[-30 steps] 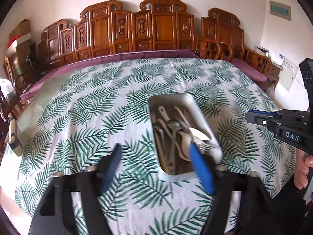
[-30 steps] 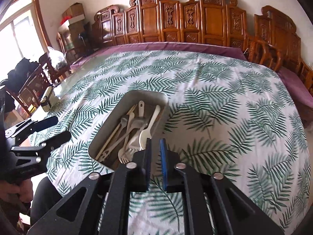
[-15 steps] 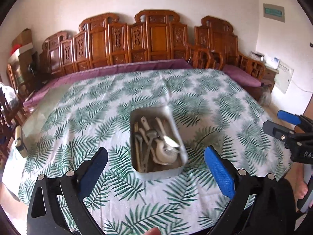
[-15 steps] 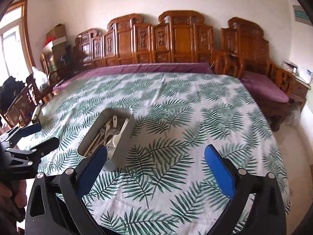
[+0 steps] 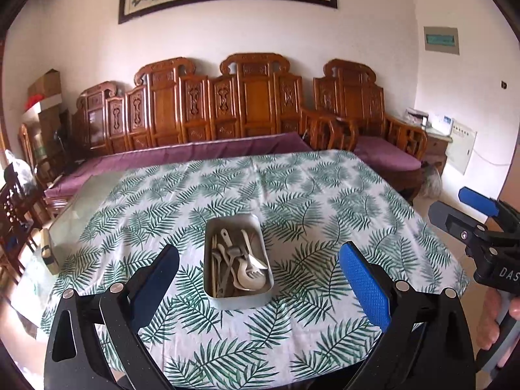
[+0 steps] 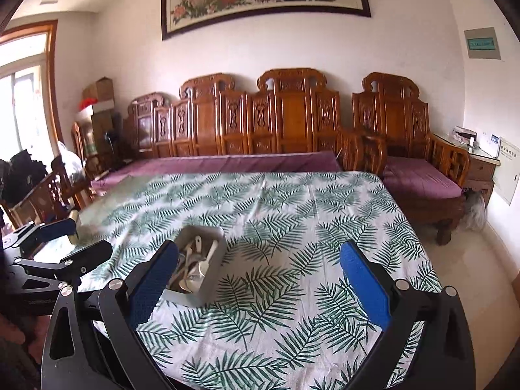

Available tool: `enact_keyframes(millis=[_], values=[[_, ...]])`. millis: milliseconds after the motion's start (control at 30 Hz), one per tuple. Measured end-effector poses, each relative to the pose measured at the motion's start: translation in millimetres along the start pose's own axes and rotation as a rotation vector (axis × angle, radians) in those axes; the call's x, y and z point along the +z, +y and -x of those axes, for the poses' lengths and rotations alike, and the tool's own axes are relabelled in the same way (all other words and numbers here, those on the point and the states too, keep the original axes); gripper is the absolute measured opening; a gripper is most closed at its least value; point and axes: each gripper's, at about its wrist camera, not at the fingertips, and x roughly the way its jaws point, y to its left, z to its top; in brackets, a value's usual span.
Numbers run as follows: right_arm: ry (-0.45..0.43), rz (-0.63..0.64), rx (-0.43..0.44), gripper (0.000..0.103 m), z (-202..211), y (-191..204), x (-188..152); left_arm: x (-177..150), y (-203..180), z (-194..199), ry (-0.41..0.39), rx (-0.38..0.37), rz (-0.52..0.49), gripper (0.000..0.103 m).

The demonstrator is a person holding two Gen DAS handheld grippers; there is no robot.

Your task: Organize utensils

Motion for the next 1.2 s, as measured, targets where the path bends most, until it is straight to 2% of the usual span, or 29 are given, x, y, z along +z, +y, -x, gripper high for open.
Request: enact_keyframes(millis=[300,1200], values=[[-0.066,-0.015,-0.004,0.100,28.7,1.6,3.9,6.1,5.0,25.6,-0.061,0.021,0.034,0.095],[-0.067,-0.027,-0.015,0.100,29.1,0.3,2.0,2.8,8.1,31.0,-0.074,0.030,0.054,0.095]])
